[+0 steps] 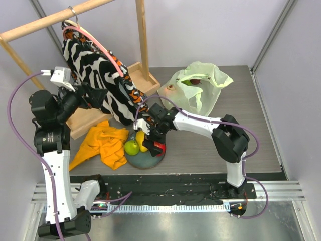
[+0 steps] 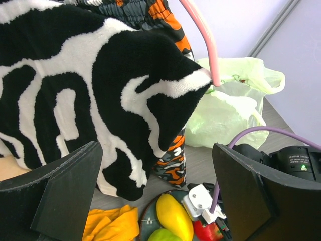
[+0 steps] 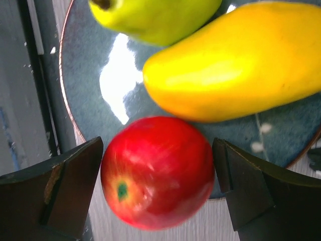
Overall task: Take the fake fruits out of the plastic bag
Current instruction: Place the fake fruit on the plate, then adjust the plastic bag at the center of the board.
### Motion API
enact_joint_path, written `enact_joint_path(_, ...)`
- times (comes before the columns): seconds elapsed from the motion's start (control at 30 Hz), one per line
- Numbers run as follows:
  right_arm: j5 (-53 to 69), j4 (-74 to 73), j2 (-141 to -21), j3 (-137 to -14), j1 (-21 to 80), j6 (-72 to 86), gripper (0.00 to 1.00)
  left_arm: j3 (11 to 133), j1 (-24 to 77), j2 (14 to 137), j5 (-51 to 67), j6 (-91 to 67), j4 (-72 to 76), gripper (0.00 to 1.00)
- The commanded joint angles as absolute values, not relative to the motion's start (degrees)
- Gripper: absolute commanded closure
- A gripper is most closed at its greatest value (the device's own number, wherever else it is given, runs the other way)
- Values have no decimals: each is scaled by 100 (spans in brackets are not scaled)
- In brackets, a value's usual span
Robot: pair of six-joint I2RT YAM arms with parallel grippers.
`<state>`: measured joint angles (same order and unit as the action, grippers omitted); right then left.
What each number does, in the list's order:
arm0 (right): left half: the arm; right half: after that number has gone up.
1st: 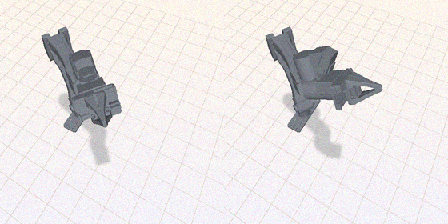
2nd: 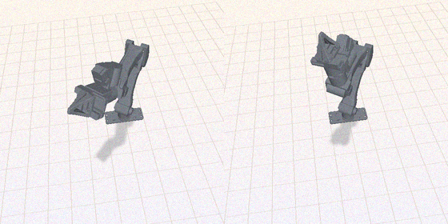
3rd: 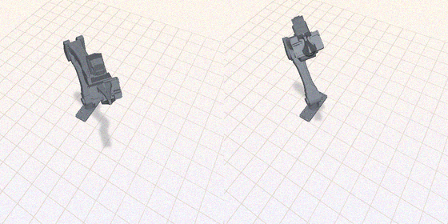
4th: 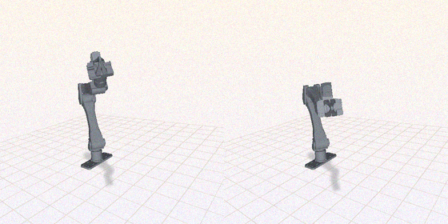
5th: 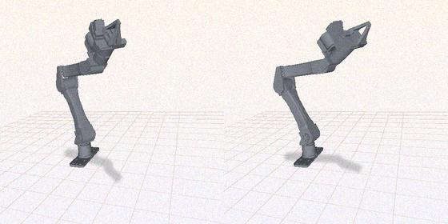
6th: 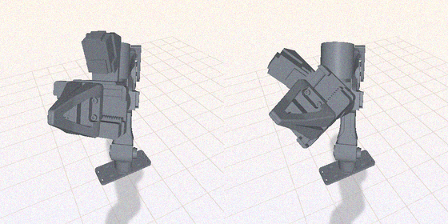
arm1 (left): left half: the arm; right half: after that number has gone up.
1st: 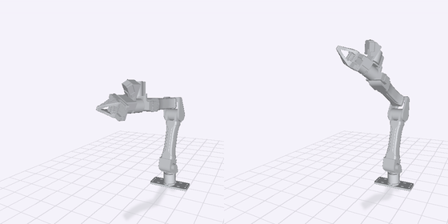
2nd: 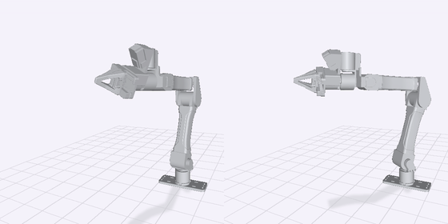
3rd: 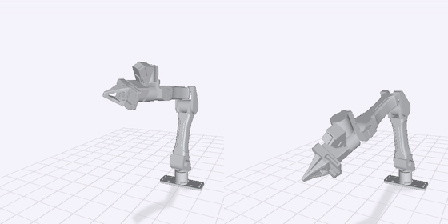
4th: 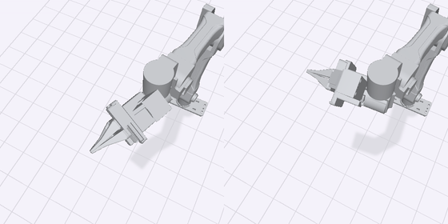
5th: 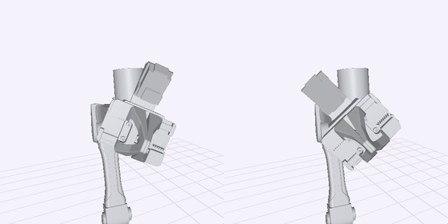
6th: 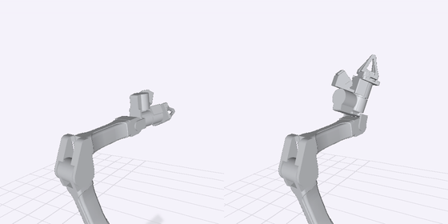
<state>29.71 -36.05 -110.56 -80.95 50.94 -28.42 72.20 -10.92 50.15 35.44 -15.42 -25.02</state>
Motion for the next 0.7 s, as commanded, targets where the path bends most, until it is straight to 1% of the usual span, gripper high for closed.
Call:
enact_joint_path(0.0, 2988, -4419, -10442, -8726, 5036, -3006, 0, 7277, -1125, 5062, 3744, -1714, -2083, 4)
enact_joint_path(0.17, 3032, -5062, -9662, -9658, 4747, -2769, 0, 7426, -1072, 5194, 3849, -1679, -2074, 4)
enact_joint_path(0.27, 2927, -5299, -9326, -10133, 4264, -2541, 1, 7462, -906, 5300, 3920, -1617, -2083, 4)
enact_joint_path(0.37, 2725, -5318, -9001, -10327, 3369, -2374, 5, 7558, -651, 5475, 3955, -1530, -2074, 4)
enact_joint_path(0.4, 2768, -5239, -8913, -10336, 2801, -2173, 6, 7637, -572, 5589, 3999, -1486, -2092, 4)
enact_joint_path(0.47, 2935, -5142, -8903, -10292, 2121, -1979, 10, 7751, -239, 5756, 3999, -1381, -2188, 4)
enact_joint_path(0.5, 3014, -4968, -8938, -10179, 1840, -1804, 16, 7900, -107, 5853, 3990, -1232, -2249, 4)
enact_joint_path(0.53, 3145, -4870, -8956, -10091, 1324, -1776, 19, 7971, 269, 6088, 3964, -1135, -2311, 4)
enact_joint_path(0.57, 3181, -4773, -9000, -9994, 1153, -1775, 24, 8050, 446, 6221, 3938, -1029, -2486, 4)
enact_joint_path(0.6, 3190, -4607, -9035, -9776, 995, -1836, 31, 8173, 622, 6388, 3911, -880, -2600, 5)
enact_joint_path(0.67, 3006, -4352, -9158, -9511, 765, -2012, 38, 8550, 1237, 6932, 3762, -380, -2959, 5)
